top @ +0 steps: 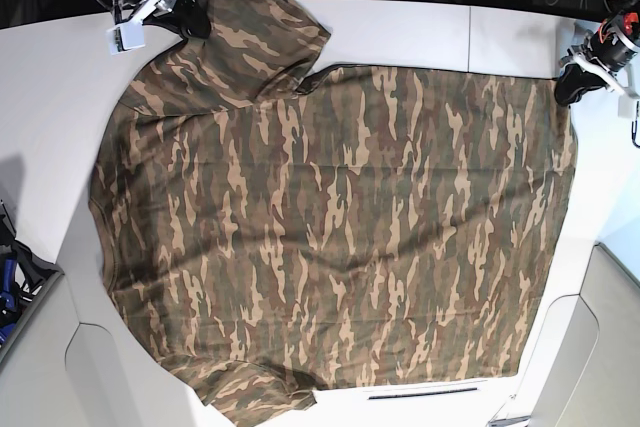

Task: Fold the T-shirt properly
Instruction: 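Grasp the shirt's collar-side corners with both grippers and lift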

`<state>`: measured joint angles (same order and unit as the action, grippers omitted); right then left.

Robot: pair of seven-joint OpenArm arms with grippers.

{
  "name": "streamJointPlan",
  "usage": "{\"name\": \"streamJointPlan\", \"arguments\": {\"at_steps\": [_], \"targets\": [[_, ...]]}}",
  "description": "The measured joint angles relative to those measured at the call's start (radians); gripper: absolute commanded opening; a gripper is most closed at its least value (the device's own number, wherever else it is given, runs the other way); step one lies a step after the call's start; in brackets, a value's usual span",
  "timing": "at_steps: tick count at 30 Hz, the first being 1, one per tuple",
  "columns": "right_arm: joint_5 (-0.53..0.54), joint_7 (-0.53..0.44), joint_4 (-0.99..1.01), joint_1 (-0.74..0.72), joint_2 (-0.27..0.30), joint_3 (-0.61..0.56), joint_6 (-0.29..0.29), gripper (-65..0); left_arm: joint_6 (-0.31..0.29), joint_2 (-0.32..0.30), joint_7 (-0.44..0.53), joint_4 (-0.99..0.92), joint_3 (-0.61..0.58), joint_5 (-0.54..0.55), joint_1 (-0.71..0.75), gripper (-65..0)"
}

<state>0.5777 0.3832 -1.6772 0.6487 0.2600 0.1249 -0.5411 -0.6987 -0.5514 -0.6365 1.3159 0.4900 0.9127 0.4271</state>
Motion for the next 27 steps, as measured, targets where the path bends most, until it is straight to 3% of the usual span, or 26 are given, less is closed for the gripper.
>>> {"name": "streamJointPlan", "arguments": {"at_steps": [7, 17, 21, 27], "targets": [[-0.002, 0.007, -0.159, -0.001, 0.0, 0.074, 0.002, -65.0, 0.006, 0.006, -0.029, 0.093, 0.038, -0.001, 0.003, -65.0], [0.017, 0.09, -0.18, -0.193, -0.002, 0.151, 0.002, -65.0, 0.006, 0.008, -0.033, 0.116, 0.077, -0.008, -0.127, -65.0], [0.0, 0.098, -0.158, -0.279, -0.003, 0.15, -0.006, -65.0, 0.006, 0.008, -0.02, 0.115, 0.076, -0.067, -0.19, -65.0], [-0.01, 0.1, -0.039, -0.435, -0.003, 0.15, -0.016, -65.0, 0.003, 0.008, 0.074, 0.093, 0.062, -0.173, -0.265, -65.0]]}}
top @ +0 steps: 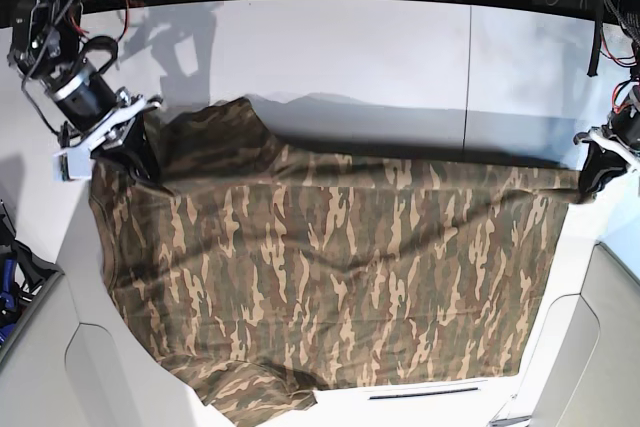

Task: Fold the T-shirt properly
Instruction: 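Grasp the shirt's collar-side corners with both grippers and lift, then drag the lifted shirt edge toward the robot with both grippers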

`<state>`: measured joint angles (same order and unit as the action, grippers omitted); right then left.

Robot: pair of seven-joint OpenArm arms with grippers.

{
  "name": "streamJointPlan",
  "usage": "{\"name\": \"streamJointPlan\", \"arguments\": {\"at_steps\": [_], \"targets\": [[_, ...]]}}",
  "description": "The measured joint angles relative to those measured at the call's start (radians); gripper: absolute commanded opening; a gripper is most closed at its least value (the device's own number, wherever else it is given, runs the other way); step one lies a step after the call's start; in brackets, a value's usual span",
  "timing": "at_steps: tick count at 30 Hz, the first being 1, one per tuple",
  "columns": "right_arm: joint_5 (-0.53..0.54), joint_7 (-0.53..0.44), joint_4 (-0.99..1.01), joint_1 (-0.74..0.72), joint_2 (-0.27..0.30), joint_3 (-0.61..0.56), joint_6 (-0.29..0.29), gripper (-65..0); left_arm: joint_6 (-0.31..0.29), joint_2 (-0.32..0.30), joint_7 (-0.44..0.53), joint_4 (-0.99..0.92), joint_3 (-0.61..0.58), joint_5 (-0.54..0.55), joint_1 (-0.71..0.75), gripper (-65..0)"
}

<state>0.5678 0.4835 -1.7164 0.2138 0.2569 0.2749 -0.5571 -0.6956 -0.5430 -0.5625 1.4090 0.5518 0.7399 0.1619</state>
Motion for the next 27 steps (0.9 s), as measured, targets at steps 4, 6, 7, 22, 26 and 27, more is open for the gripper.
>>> {"name": "streamJointPlan", "arguments": {"at_steps": [4, 6, 7, 22, 26, 27], "targets": [[0.001, 0.0, 0.11, -0.115, -0.003, 0.0, -0.026, -65.0, 0.0, 0.0, 0.018, -0.05, -0.053, -0.055, -0.074, -65.0], [-0.002, 0.003, 0.163, -0.169, -0.003, 0.0, -0.023, -65.0, 0.0, 0.003, 0.064, -0.079, -0.075, -0.093, -0.111, -65.0], [-0.001, 0.003, 0.19, -0.199, -0.003, 0.0, -0.024, -65.0, 0.004, 0.003, 0.085, -0.097, -0.089, -0.105, -0.132, -65.0], [-0.063, 0.006, 0.597, -0.578, -0.005, -0.003, -0.026, -65.0, 0.014, 0.006, 0.197, -0.452, -0.208, -0.25, -0.439, -65.0], [-0.073, -0.005, 0.678, -0.628, -0.005, -0.032, -0.022, -65.0, 0.016, 0.012, 0.197, -0.495, -0.208, -0.257, -0.474, -65.0], [-0.087, -0.022, 0.694, -0.634, -0.005, -0.043, -0.021, -65.0, 0.018, 0.013, 0.201, -0.5, -0.208, -0.257, -0.476, -65.0]]}}
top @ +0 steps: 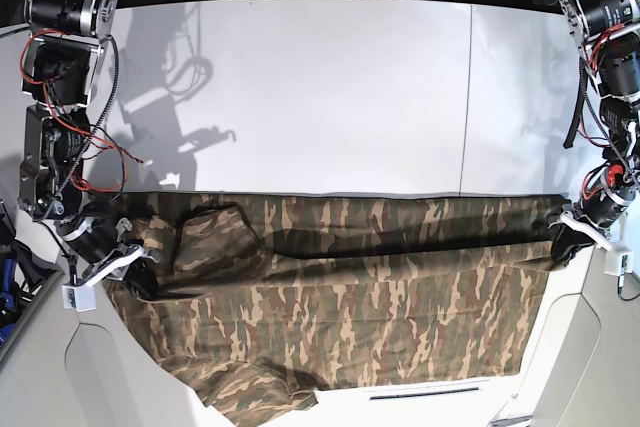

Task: Fold the T-shirt properly
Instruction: 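Drag the lifted shirt edge toward the robot with both grippers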

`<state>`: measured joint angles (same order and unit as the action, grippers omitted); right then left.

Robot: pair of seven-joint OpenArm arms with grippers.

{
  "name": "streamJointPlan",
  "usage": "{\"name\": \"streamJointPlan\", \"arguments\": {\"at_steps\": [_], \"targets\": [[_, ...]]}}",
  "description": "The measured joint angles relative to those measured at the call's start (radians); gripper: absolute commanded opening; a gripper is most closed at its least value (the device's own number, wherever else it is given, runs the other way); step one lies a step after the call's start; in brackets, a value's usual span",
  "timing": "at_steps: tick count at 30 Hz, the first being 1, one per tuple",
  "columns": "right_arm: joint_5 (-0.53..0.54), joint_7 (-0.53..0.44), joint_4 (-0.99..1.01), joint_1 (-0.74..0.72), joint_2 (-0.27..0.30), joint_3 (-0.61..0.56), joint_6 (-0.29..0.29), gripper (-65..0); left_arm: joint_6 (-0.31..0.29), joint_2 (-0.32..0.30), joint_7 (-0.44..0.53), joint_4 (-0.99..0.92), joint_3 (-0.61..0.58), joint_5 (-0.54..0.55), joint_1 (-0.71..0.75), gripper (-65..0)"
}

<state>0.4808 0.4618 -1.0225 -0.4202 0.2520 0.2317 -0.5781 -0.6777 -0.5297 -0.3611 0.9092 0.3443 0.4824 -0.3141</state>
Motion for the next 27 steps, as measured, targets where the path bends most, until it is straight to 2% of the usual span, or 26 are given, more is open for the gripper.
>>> {"name": "streamJointPlan", "arguments": {"at_steps": [1, 2, 4, 5, 6, 9, 14, 21, 25, 27], "targets": [[-0.023, -0.014, 0.017, -0.005, 0.0, -0.011, 0.001, -65.0, 0.0, 0.002, 0.018, -0.006, 0.0, 0.0, 0.0, -65.0], [-0.05, -0.025, 0.032, -0.008, 0.0, -0.021, 0.002, -62.4, 0.0, 0.005, 0.018, -0.011, 0.002, -0.003, 0.0, -64.3], [-0.08, -0.056, 0.051, -0.006, 0.0, -0.035, 0.008, -43.5, 0.025, 0.015, 0.019, -0.024, 0.002, -0.01, 0.001, -57.2], [-0.084, -0.058, 0.06, -0.006, 0.0, -0.037, 0.01, -36.4, 0.054, 0.021, 0.02, -0.026, 0.002, -0.01, 0.001, -52.7], [-0.082, -0.06, 0.066, -0.006, 0.0, -0.037, 0.01, -32.3, 0.071, 0.027, 0.021, -0.027, 0.002, -0.012, 0.002, -47.9], [-0.082, -0.061, 0.067, -0.006, 0.001, -0.035, 0.013, -31.6, 0.071, 0.028, 0.022, -0.028, 0.002, -0.01, 0.0, -35.6], [-0.082, -0.029, 0.04, -0.006, 0.0, 0.055, 0.013, -31.6, 0.071, 0.011, -0.013, -0.028, 0.027, 0.048, 0.001, -34.6], [-0.059, 0.015, 0.029, 0.02, 0.006, 0.244, 0.013, -31.6, 0.071, 0.009, -0.138, -0.028, 0.184, 0.14, 0.003, -34.2], [-0.044, 0.02, 0.029, 0.063, 0.005, 0.3, 0.016, -31.6, 0.071, 0.009, -0.167, -0.028, 0.207, 0.171, 0.01, -24.3], [-0.006, 0.022, 0.029, 0.091, 0.006, 0.314, 0.015, -31.6, 0.071, 0.012, -0.169, -0.028, 0.207, 0.189, 0.024, -23.9]]}}
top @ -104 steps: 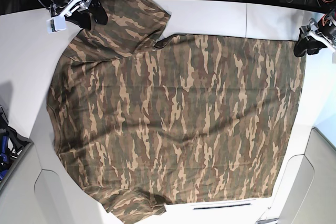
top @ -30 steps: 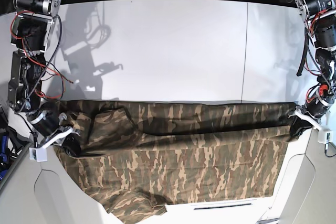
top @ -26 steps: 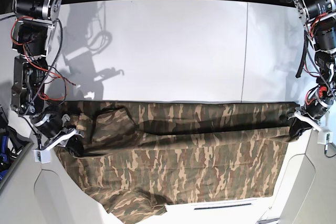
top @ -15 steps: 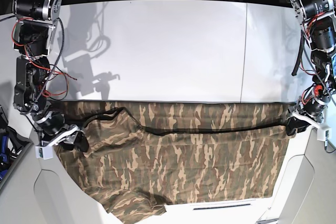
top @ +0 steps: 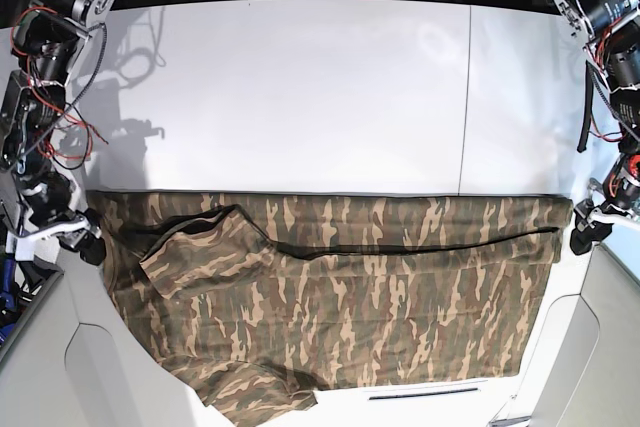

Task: Fold the T-shirt properly
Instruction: 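Drag the lifted shirt edge toward the robot with both grippers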

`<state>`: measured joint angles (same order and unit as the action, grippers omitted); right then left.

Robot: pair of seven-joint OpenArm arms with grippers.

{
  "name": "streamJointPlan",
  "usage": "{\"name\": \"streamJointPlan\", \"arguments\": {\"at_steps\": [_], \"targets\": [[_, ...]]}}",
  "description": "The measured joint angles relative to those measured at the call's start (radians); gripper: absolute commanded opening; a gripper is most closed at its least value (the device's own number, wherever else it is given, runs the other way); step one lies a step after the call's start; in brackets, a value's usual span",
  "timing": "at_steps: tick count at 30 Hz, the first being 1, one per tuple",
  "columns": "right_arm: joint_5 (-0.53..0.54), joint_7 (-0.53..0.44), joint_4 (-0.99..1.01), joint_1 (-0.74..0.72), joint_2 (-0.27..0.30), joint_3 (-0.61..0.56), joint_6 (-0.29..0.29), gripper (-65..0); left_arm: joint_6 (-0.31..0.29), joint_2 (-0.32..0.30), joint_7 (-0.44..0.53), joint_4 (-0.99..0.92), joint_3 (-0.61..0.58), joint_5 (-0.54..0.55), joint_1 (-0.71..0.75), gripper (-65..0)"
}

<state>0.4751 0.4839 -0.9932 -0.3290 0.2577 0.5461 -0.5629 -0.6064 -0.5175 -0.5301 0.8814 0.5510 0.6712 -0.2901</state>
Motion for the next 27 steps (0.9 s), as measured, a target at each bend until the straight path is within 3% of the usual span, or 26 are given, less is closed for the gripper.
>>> {"name": "streamJointPlan", "arguments": {"at_steps": [8, 12, 16, 27], "targets": [[0.023, 0.003, 0.0, 0.095, 0.013, 0.033, 0.02, -31.4, 0.008, 0.027, 0.014, 0.0, 0.0, -0.01, 0.055, -23.9], [0.034, 0.002, 0.0, 0.109, 0.014, 0.034, 0.019, -23.1, 0.045, 0.032, 0.05, 0.0, 0.0, -0.035, 0.078, -23.9], [0.044, -0.005, 0.0, 0.124, 0.013, 0.031, 0.016, -22.8, 0.053, 0.033, 0.089, -0.001, 0.0, -0.056, 0.101, -23.9], [0.056, -0.066, 0.0, 0.119, -0.03, -0.097, 0.016, -22.8, 0.075, 0.106, 0.161, -0.006, 0.0, -0.085, 0.093, -24.0]]}}
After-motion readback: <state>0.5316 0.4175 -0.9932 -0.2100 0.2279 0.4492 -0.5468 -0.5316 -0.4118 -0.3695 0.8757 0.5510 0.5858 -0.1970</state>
